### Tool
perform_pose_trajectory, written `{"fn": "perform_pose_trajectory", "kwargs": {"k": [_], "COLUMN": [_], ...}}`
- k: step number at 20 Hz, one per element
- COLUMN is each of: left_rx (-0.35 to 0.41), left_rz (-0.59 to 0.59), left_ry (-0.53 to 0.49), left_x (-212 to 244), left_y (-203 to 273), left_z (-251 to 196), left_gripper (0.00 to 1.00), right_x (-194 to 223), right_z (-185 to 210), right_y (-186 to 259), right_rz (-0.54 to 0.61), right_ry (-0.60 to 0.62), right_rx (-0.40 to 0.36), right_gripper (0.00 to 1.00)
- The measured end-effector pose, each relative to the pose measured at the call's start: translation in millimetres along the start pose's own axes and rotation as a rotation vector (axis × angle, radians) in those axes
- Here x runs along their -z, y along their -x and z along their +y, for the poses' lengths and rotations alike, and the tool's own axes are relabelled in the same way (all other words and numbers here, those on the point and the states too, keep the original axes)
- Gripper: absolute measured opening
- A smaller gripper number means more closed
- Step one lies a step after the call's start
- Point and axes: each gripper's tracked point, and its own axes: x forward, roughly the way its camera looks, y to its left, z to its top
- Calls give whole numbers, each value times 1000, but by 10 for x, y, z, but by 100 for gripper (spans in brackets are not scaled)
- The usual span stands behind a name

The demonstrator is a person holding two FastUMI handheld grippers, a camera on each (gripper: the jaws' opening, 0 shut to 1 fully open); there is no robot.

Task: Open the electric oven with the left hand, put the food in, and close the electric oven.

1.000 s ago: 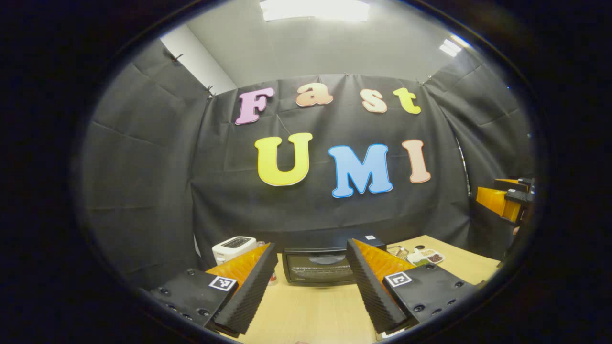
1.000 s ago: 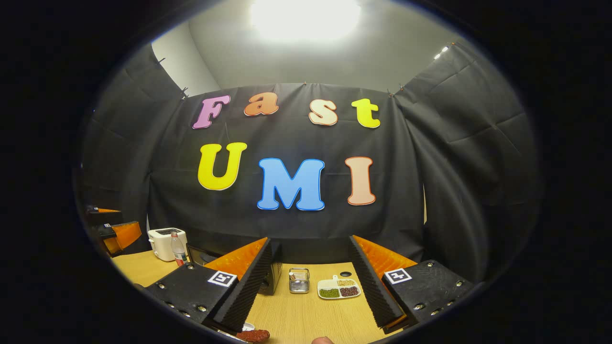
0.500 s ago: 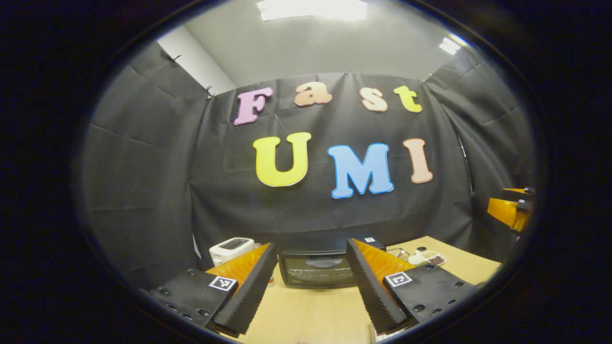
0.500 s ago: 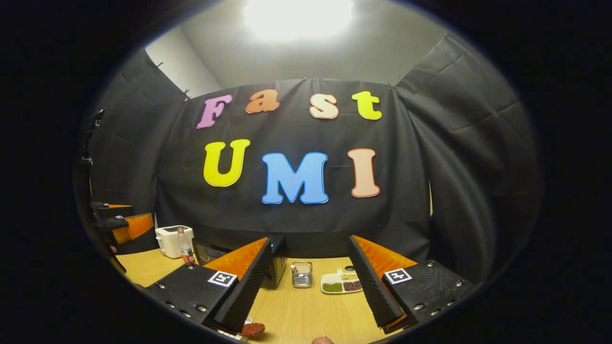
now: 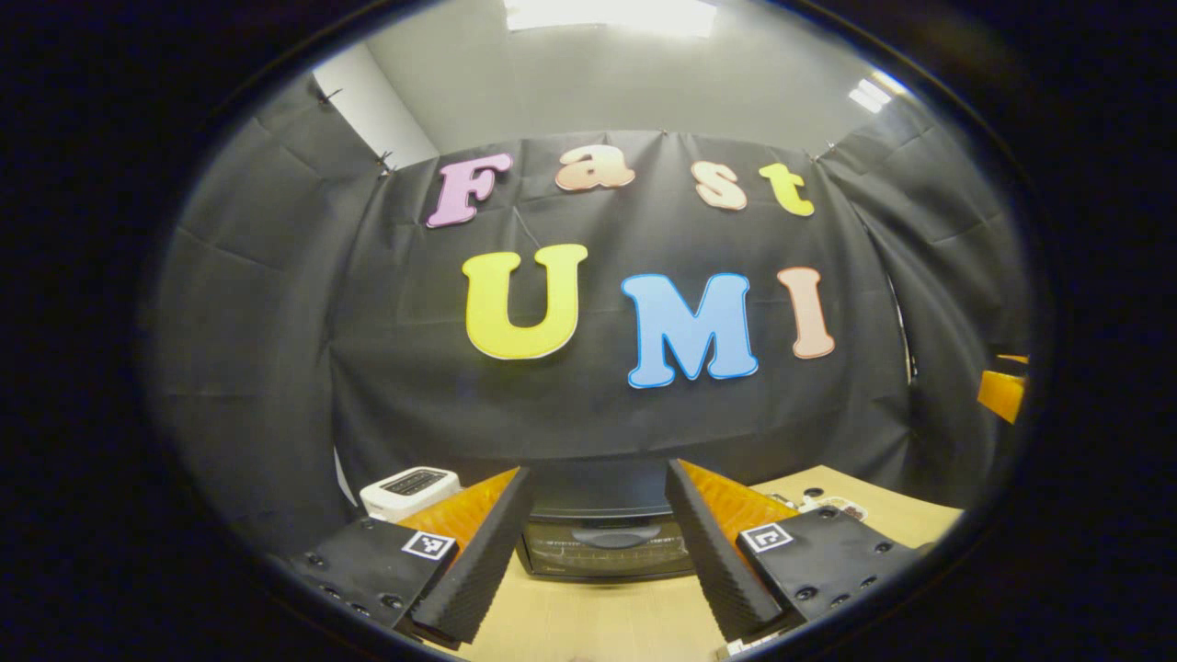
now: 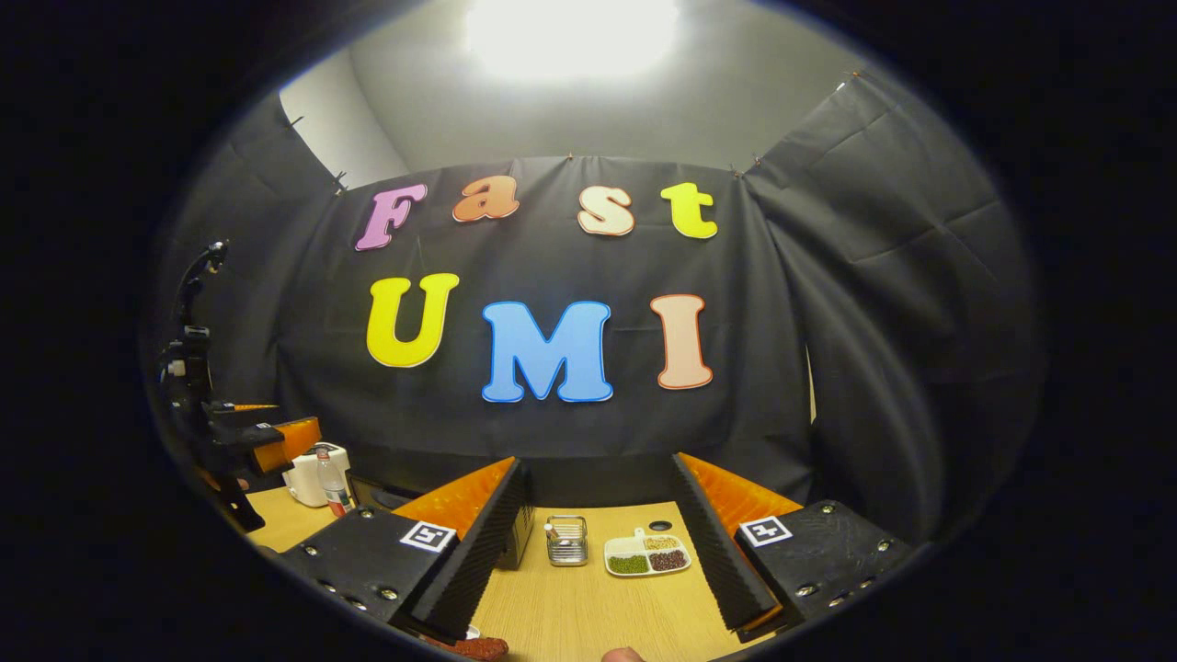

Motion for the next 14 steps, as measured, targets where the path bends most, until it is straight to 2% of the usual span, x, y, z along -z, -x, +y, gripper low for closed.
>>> {"fn": "perform_pose_trajectory", "kwargs": {"k": [8,12,13,14], "left_rx": [59,87,93,99], "left_rz": [55,102,119,133], "left_ry": [-3,-7,-5,-2], "left_x": [443,760,842,929], "left_y": [-767,-1076,-1146,-1200], "left_z": [-29,-115,-135,-154], "left_gripper": [90,91,97,99], "right_x": [64,115,119,128], "right_z": [67,-20,-38,-55], "right_y": [-74,-48,-40,-24], "right_rz": [37,64,70,76], "right_ry": [42,63,68,74], "right_rx": [76,131,143,156], "right_gripper": [96,96,96,96]}}
